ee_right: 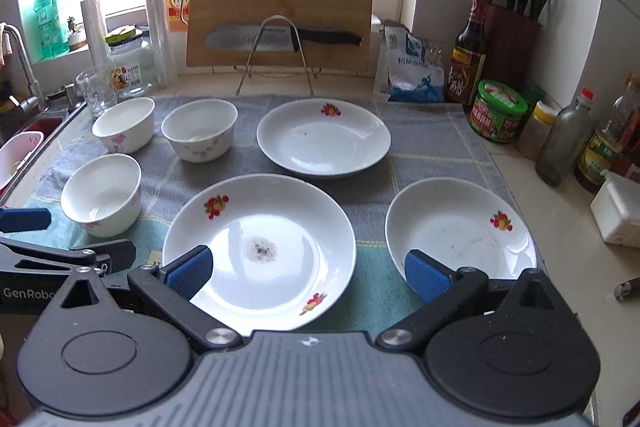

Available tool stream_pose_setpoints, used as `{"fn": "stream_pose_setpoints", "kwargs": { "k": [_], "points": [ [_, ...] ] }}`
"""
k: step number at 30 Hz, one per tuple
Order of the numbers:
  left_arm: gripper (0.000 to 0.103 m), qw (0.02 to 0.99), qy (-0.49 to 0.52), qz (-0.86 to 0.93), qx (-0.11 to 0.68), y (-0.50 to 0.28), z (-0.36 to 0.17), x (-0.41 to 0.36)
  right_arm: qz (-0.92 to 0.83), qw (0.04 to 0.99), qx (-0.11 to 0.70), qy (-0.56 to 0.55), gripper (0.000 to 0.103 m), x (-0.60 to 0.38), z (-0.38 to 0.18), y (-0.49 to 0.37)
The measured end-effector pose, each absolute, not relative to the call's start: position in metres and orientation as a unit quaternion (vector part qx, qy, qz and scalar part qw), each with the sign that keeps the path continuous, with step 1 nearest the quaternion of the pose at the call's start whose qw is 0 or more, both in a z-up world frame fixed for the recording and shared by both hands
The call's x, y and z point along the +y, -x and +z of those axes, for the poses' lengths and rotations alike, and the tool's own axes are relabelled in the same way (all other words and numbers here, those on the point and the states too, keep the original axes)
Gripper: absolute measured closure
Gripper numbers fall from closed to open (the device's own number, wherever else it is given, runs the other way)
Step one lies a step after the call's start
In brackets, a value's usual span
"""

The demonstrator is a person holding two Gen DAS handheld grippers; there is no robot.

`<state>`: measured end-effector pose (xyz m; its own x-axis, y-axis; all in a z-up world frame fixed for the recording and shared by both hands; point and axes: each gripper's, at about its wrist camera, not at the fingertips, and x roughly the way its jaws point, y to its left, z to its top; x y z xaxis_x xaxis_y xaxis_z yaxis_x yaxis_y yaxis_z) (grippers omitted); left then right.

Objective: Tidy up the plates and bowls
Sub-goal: 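Move the left gripper to a flower-print plate's rim and grasp it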

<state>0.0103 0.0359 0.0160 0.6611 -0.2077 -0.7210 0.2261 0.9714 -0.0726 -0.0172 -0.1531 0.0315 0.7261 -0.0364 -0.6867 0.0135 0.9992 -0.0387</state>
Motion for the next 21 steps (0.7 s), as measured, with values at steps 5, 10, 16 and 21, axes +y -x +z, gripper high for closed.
{"fn": "stream_pose_setpoints", "kwargs": {
  "k": [5,10,16,21],
  "points": [
    [0.001,0.91,-0.001,-0.161,0.382,-0.015,0.016,0.046,-0.031,0.934,0.355,0.039,0.0,-0.148,0.032,0.026],
    [0.001,0.915,-0.034,-0.164,0.367,-0.026,0.02,0.038,-0.057,0.936,0.344,0.054,0.0,-0.169,0.028,0.038],
    [0.001,0.916,-0.055,-0.192,0.348,-0.038,0.025,0.021,-0.095,0.926,0.361,0.061,0.0,-0.213,-0.001,0.042],
    [0.001,0.917,-0.07,-0.185,0.348,-0.055,0.023,-0.007,-0.097,0.914,0.393,0.033,0.0,-0.255,-0.037,0.046]
  ]
}}
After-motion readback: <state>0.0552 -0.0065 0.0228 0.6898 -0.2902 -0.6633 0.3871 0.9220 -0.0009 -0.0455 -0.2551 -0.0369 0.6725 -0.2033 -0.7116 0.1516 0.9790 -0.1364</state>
